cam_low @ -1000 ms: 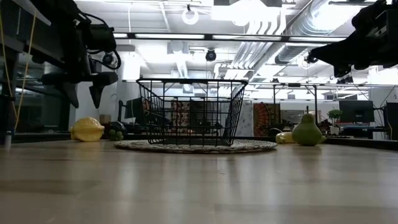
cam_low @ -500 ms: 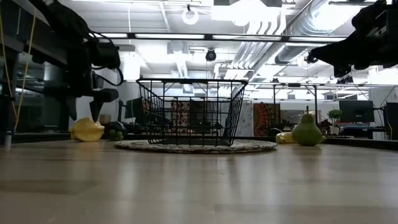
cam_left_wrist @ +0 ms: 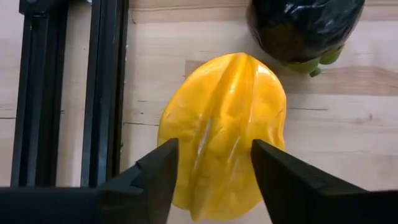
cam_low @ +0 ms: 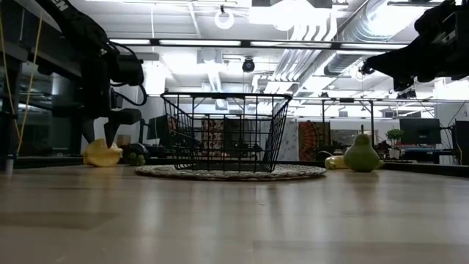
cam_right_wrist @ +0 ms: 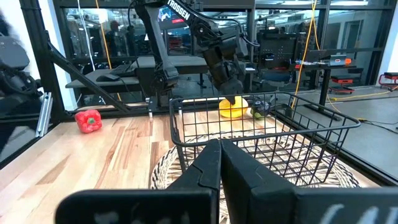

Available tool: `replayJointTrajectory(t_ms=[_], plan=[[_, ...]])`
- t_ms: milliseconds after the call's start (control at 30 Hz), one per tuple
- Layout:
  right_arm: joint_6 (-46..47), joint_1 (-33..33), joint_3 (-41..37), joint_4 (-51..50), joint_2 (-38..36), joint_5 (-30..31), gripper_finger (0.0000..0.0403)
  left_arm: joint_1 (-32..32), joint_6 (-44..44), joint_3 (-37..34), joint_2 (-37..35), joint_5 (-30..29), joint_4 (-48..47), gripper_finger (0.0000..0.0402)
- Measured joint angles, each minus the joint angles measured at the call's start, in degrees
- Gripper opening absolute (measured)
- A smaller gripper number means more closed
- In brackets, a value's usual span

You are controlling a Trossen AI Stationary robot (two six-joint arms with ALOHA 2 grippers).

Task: Build produce basket
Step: Put the starfruit into the wire basket

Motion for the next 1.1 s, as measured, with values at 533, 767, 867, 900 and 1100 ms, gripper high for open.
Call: replayJointTrajectory(t_ms=[533,767,867,900,1100], plan=[[0.0,0.0,0.0,0.0,0.0,0.0,0.0,0.0,1.9,0.0,-3.8,2.6,-0.8,0.0013],[0.0,0.0,0.0,0.0,0.0,0.0,0.0,-0.1,4.3,0.0,-15.3,7.2,-3.1,0.0011],[0.0,0.0,0.0,0.0,0.0,0.0,0.0,-1.3,7.6,0.3,-22.2,12.0,-3.1,0.0009],[0.0,0.0,0.0,0.0,0.0,0.0,0.0,-1.9,8.2,0.7,-24.3,13.1,-3.1,0.001],[0.0,0.0,0.0,0.0,0.0,0.0,0.0,-7.5,11.4,3.3,-35.3,21.7,1.8,0.001]])
